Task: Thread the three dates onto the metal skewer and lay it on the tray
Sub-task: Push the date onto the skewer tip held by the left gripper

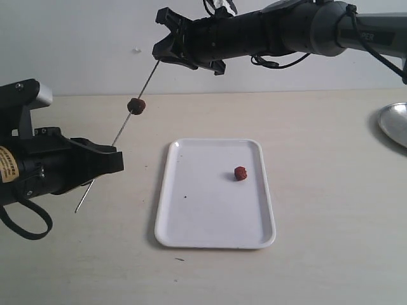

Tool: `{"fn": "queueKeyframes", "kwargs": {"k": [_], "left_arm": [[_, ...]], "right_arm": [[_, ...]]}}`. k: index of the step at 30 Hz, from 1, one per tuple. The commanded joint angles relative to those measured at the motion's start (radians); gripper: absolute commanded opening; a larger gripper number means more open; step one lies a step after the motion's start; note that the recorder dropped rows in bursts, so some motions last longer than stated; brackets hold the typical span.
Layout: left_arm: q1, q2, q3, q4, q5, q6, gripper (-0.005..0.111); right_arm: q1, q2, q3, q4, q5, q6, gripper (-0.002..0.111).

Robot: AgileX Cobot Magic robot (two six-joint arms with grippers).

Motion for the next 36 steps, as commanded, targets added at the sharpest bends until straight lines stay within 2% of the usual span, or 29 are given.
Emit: {"fn": "queueKeyframes", "kwargs": {"k": [1,22,31,36], "left_arm": [[-0.007,0.001,0.003,0.0,-0.016,-0.001,0.0],[-0.005,0.004,-0.005,-0.027,-0.109,-0.001,0.0],[-0.001,0.137,-0.113,-0.055,-0.116,0.002,0.0],[0.055,0.195,-0.166,-0.068,-0.116,0.0,0.0]], "right_arm": [[0.0,-0.004,-0.007,0.008,0.006,-0.021,0.019],[0.0,-0.004,-0.007,0.008,0.137,-0.04,0.019],[0.0,-0.004,-0.007,0.008,0.153,-0.047,0.019],[0.0,-0.006,-0.007,0.008,0.155,-0.057,0.019]]}}
